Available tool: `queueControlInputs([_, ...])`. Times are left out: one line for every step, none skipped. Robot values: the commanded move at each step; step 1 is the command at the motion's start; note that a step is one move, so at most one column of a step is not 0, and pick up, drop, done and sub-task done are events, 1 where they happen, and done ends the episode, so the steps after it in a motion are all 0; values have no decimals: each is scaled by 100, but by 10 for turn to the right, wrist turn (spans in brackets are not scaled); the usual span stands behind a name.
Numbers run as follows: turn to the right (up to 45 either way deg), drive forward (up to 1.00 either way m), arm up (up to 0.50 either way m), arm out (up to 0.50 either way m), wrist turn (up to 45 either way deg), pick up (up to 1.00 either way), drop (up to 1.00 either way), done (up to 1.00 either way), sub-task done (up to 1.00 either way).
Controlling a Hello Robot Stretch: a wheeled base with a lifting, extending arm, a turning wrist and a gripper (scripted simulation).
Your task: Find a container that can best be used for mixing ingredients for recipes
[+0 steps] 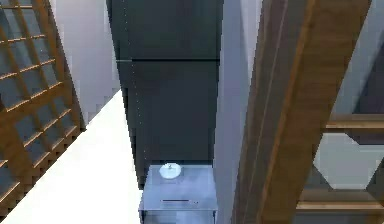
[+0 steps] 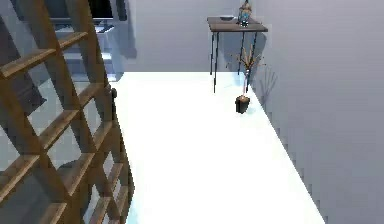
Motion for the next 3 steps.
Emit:
queueControlInputs([450, 0, 0, 0, 0, 0, 0, 0, 0])
queueControlInputs([450, 0, 0, 0, 0, 0, 0, 0, 0])
queueControlInputs([240, 0, 0, 0, 0, 0, 0, 0, 0])
